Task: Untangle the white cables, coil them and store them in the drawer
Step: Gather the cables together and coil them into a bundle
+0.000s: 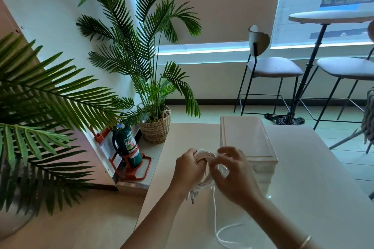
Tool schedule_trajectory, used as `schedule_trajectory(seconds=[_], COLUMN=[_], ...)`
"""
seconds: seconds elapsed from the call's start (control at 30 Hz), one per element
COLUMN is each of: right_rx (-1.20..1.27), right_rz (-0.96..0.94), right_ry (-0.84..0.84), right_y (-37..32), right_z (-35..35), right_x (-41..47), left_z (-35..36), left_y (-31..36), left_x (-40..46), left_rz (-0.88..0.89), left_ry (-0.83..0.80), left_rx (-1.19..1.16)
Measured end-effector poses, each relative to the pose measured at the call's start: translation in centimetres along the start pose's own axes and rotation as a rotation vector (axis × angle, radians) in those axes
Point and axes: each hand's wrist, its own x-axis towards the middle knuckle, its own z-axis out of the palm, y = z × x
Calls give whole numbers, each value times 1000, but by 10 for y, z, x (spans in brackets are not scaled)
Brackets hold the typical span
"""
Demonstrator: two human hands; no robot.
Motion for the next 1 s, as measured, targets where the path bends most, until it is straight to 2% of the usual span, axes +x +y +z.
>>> schedule_trajectory(seconds=[0.07,0.13,0.27,0.37,0.5,0.73,0.9,0.93,1.0], right_rx=[-195,-321,-428,-512,-543,-427,-429,-386,-322], right_rz=[15,146,270,272,290,350,334,334,273], right_ry=[-70,-170,-437,-524,-607,-512,-502,-464,-280], right_y=[-7,-16,-26,-32,-35,-36,-34,-33,-30], right_z=[9,11,13,18,28,38,39,39,39], right_x=[-11,-10,0,5,2,0,-3,-3,-1], left_z=[5,8,11,11,6,5,2,2,0], left_y=[3,4,1,-1,-1,-2,-2,-2,-3], left_x=[-1,-1,-4,-6,-9,-7,-2,-2,-1], left_rz=[-30,-61,-136,-171,-185,-142,-189,-202,-216], left_ry=[-1,-19,-62,-87,-39,63,43,31,17], left_rx=[-13,-30,-71,-111,-221,-186,-75,-75,-115])
